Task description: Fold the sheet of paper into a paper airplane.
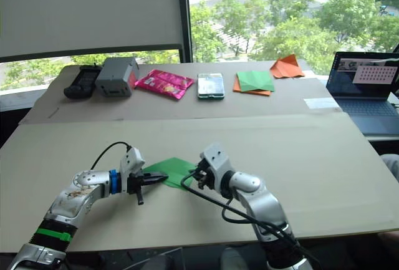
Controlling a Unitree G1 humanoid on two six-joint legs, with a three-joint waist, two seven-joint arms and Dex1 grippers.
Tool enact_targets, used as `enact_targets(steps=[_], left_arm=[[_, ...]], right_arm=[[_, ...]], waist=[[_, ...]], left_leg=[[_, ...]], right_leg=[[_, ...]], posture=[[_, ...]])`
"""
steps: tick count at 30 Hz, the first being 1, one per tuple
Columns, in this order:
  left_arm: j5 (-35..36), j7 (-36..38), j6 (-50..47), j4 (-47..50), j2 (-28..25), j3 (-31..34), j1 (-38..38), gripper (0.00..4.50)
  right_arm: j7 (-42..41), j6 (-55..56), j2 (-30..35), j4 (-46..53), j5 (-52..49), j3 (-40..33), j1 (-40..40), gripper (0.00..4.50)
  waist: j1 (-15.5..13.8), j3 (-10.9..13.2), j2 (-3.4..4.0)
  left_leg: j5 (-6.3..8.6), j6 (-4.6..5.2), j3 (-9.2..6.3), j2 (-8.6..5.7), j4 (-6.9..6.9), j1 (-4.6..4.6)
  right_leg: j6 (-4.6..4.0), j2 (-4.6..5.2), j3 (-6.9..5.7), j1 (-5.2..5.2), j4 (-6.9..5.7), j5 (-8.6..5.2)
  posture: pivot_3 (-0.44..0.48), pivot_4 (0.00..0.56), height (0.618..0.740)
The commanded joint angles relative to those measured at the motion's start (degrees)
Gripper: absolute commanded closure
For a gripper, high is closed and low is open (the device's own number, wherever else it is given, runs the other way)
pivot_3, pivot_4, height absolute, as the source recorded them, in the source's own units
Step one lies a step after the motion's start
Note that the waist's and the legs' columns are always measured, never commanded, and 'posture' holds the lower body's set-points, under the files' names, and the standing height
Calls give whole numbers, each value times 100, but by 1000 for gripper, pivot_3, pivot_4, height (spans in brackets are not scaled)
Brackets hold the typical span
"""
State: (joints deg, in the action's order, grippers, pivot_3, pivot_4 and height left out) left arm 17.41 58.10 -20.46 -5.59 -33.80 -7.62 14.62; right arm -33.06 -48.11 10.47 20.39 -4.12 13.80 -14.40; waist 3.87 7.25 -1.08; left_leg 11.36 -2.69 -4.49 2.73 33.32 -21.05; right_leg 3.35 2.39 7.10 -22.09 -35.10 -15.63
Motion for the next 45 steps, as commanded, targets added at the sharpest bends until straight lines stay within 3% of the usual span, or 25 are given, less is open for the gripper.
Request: enact_targets(steps=[1,24,33,38,45], left_arm=[[-316,-121,-5,-148,-49,-159,-195,4500],[-564,-304,277,88,-80,-219,-456,4500],[-560,-291,271,112,-69,-248,-469,4500],[-583,-297,303,106,-56,-272,-460,4500],[-469,-346,289,211,-105,-44,-383,4500]], right_arm=[[102,-317,-126,-93,-428,-386,-129,1598],[567,-1007,-920,-1072,-1572,-769,-438,1598],[424,-159,-326,-1268,-1387,-603,-923,1598],[265,-637,83,-1055,-1537,-492,-839,1598],[388,-839,70,-597,-1681,-377,-463,1598]], waist=[[-1,-8,1],[16,-53,26],[17,-52,28],[0,-55,29],[9,-53,28]], left_leg=[[0,0,0,0,0,1],[1,0,0,1,-4,1],[1,0,0,0,-3,-1],[1,1,0,0,-4,-2],[1,1,0,1,-4,-3]], right_leg=[[-1,0,0,0,-1,0],[-5,-1,0,-3,0,-3],[-5,0,0,-5,2,-3],[-4,-1,-1,-3,2,-3],[-5,-1,0,-4,3,-4]], posture=[[0,150,740],[0,150,740],[0,150,740],[0,150,740],[0,150,740]])
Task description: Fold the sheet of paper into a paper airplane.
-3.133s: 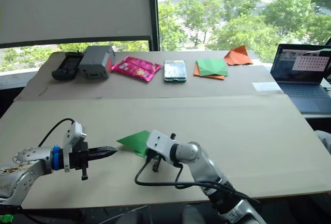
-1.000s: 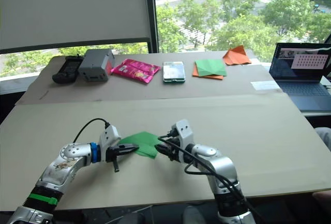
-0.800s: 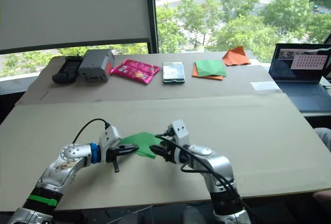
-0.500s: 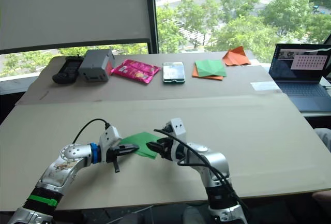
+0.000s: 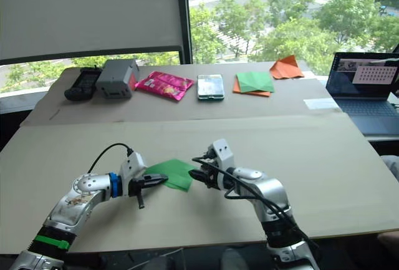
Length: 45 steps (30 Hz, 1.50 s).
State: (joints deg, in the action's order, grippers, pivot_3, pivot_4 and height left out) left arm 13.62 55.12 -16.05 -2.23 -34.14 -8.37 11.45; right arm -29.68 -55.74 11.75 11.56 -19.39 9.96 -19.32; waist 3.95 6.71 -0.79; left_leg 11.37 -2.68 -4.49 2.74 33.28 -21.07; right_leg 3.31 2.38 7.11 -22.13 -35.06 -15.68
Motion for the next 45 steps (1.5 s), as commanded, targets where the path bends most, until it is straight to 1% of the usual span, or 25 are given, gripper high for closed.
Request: enact_targets(steps=[1,9,16,21,28,35,38,45], left_arm=[[-55,-60,-185,-115,-81,91,-28,4500],[34,1,-250,-40,-180,230,-52,4500],[98,-47,-371,43,-305,389,-97,4500],[141,-108,-503,67,-293,497,-24,4500],[83,-94,-440,115,-343,473,-176,4500],[198,-147,-525,275,-301,566,-90,4500],[209,-130,-561,331,-333,560,-109,4500],[176,-111,-549,321,-364,542,-158,4500]], right_arm=[[75,-74,-87,287,-166,-8,51,1598],[209,-28,-308,215,-218,-89,118,1598],[282,-62,-250,291,-313,-122,200,1598],[317,-85,-220,360,-358,-133,196,1598],[373,-87,-248,351,-415,-219,137,1598],[474,-223,-264,433,-628,-422,186,1598],[501,-280,-323,540,-685,-366,199,1598],[539,-74,-540,200,-623,-290,86,1598]], waist=[[2,3,-4],[7,8,-9],[6,9,-9],[0,13,-13],[2,16,-16],[-3,25,-19],[-3,30,-21],[-1,34,-21]], left_leg=[[0,0,0,0,0,-1],[0,0,0,0,0,-3],[0,0,0,0,-2,-2],[0,-1,0,0,-1,-4],[0,-1,0,0,-2,-4],[0,-1,-1,0,-3,-6],[0,-1,-1,0,-3,-7],[0,-1,-1,0,-6,-7]], right_leg=[[0,0,0,-2,0,0],[0,0,0,-5,1,0],[-1,0,0,-7,1,0],[-1,0,0,-7,3,-1],[-1,0,0,-8,3,-1],[-2,0,0,-10,4,-1],[-2,1,0,-10,4,-1],[-2,1,1,-12,5,-1]], posture=[[0,150,740],[0,150,740],[0,150,740],[0,150,740],[0,150,740],[0,150,740],[0,150,740],[0,150,740]])
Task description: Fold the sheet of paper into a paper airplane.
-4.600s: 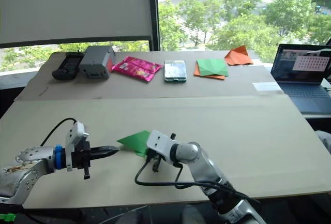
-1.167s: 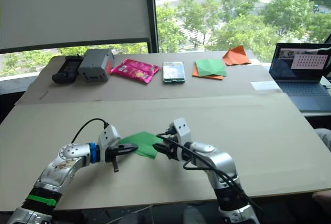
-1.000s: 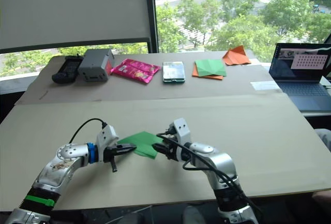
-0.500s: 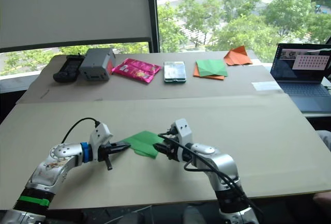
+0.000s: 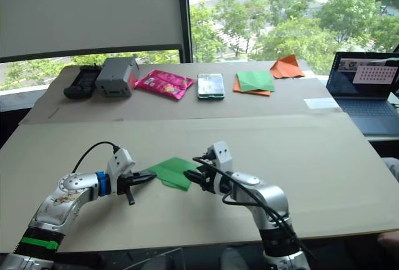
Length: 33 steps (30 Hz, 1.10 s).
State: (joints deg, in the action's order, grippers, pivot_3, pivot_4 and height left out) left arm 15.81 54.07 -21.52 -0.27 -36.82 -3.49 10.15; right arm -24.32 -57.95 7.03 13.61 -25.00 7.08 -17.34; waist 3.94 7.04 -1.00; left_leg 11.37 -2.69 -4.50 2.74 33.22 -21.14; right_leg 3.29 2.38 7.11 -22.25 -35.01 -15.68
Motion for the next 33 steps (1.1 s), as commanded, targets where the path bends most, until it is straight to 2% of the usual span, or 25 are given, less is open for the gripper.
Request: enact_targets(steps=[1,8,17,27,33], left_arm=[[-47,-3,-2,120,-97,52,-22,4500],[-56,9,11,83,-93,40,-5,4500],[-98,58,53,17,-64,-39,-63,4500],[-137,65,-4,-8,-90,-35,47,4500],[-116,25,-36,101,-108,12,-15,4500]], right_arm=[[0,157,-89,-48,-66,-2,-105,1598],[66,166,-165,-236,-137,-251,-86,1598],[159,-354,12,493,-453,-423,253,1598],[233,-90,-324,-74,-410,-381,88,1598],[616,-717,-583,-108,-625,-749,55,1598]], waist=[[-3,1,-1],[0,1,-1],[0,2,-1],[-2,2,-2],[0,2,-2]], left_leg=[[0,0,0,0,0,0],[0,0,0,0,-1,1],[0,0,0,0,-5,-1],[0,0,0,0,-10,1],[0,0,0,1,-12,2]], right_leg=[[0,0,0,0,0,0],[0,0,0,1,0,0],[-3,1,0,1,3,-2],[-4,1,0,-2,4,-2],[-4,0,-1,-2,3,-2]], posture=[[0,150,740],[0,150,740],[0,150,740],[0,150,740],[0,150,740]])
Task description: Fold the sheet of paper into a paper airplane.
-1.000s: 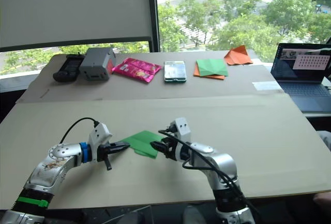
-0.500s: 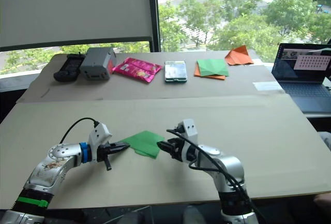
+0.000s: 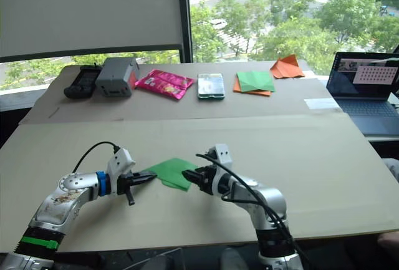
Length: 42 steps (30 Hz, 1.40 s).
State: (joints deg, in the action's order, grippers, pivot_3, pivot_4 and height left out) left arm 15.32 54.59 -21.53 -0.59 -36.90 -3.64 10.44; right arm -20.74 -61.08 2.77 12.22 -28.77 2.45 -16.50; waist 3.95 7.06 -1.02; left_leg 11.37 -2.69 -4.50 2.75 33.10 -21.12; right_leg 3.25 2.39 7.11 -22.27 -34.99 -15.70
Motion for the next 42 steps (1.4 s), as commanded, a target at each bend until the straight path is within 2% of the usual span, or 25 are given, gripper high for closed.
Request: enact_targets(steps=[1,11,32,35,41,42], left_arm=[[-63,-35,-40,147,-100,31,-55,4500],[19,-58,-9,324,-117,165,-172,4500],[88,-28,-133,489,-199,223,-89,4500],[79,-29,-129,459,-191,215,-73,4500],[63,-14,-121,433,-200,206,-68,4500],[62,-13,-123,434,-196,204,-69,4500]], right_arm=[[305,-449,-157,71,-245,-309,-29,1598],[770,-1005,-310,707,-551,-629,210,1598],[768,-418,-590,198,-610,-626,-141,1598],[723,-317,-558,61,-581,-578,-84,2399],[633,-197,-483,79,-623,-526,-30,4466],[621,-179,-476,84,-640,-517,-24,4466]], waist=[[0,0,0],[3,1,1],[3,26,6],[7,28,4],[12,30,2],[10,32,-1]], left_leg=[[0,0,-1,0,-1,0],[0,0,-1,0,-7,-1],[0,0,-1,1,-16,-4],[0,0,-1,1,-16,-4],[0,0,-1,2,-17,0],[0,0,-1,2,-17,0]], right_leg=[[0,0,0,0,0,0],[-3,0,0,-1,4,-2],[-4,0,-1,-10,5,-2],[-4,1,0,-9,6,-2],[-4,0,-1,-8,5,-2],[-4,0,-1,-8,5,-2]], posture=[[0,150,740],[0,150,740],[0,150,740],[0,150,740],[0,150,740],[0,150,740]])
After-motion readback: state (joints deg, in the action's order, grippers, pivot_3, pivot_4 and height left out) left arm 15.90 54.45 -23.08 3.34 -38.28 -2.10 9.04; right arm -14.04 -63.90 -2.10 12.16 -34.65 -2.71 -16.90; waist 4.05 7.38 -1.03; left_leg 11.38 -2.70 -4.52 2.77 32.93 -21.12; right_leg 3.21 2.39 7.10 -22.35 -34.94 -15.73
